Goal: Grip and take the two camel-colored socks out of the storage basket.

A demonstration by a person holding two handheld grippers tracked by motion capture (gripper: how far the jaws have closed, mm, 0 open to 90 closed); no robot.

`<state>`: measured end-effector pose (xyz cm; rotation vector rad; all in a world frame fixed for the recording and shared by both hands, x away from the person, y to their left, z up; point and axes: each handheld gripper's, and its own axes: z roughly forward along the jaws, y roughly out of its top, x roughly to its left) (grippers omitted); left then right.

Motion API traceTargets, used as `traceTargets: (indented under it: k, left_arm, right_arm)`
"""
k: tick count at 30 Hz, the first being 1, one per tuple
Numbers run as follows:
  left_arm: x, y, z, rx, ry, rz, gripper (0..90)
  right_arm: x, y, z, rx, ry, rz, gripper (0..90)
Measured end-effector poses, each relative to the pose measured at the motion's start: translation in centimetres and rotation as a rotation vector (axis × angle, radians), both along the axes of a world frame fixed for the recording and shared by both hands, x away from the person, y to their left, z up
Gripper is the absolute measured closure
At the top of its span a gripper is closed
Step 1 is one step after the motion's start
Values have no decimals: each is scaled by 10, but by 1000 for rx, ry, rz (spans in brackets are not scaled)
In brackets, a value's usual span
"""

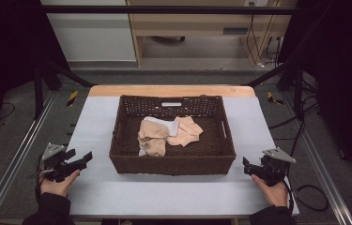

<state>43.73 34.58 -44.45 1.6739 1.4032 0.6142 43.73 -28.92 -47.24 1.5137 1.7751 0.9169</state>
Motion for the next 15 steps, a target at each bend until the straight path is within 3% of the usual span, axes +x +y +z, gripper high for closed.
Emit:
traceTargets:
  k: [9,15]
  left_arm:
    - [-3,-8,17,-50,-40,-16,269]
    - [-2,-13,35,-68,-94,-38,273]
  right_arm:
    - [1,1,-1,-7,4,5,40]
    - [1,1,-1,0,6,6,39]
